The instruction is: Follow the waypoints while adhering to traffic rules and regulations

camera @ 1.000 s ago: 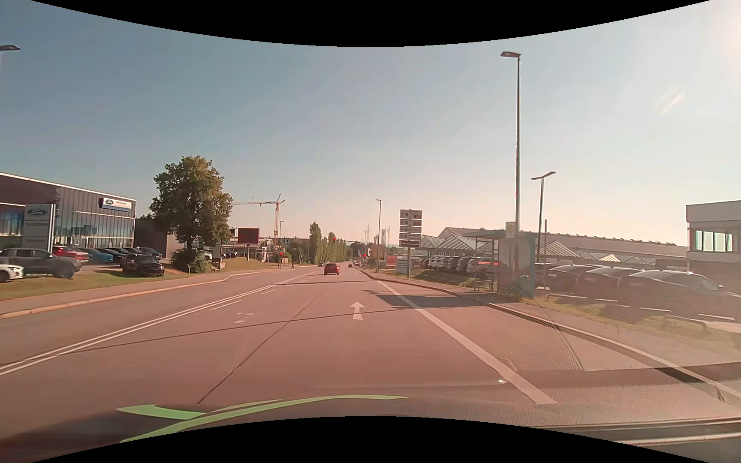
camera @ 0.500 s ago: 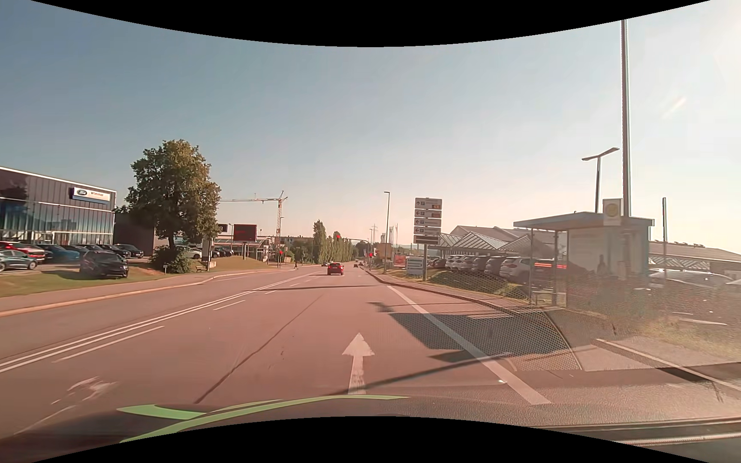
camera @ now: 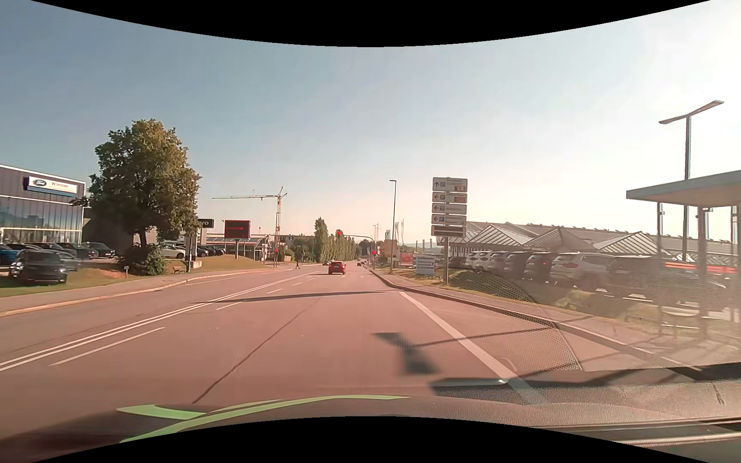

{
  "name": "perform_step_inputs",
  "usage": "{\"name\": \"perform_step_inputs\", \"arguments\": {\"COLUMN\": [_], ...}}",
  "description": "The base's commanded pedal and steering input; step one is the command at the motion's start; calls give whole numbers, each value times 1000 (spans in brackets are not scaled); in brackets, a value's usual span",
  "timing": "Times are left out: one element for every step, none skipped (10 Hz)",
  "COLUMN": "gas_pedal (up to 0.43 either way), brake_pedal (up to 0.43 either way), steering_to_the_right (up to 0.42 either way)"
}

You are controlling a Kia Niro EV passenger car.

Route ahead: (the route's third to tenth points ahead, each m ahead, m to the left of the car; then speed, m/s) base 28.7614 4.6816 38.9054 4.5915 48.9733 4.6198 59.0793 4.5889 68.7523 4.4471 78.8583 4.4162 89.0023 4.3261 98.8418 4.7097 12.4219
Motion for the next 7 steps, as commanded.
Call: {"name": "perform_step_inputs", "arguments": {"gas_pedal": [0, 0, 0, 0, 0, 0, 0], "brake_pedal": [159, 171, 183, 189, 195, 207, 213], "steering_to_the_right": [-6, -6, -6, -6, -6, -6, -5]}}
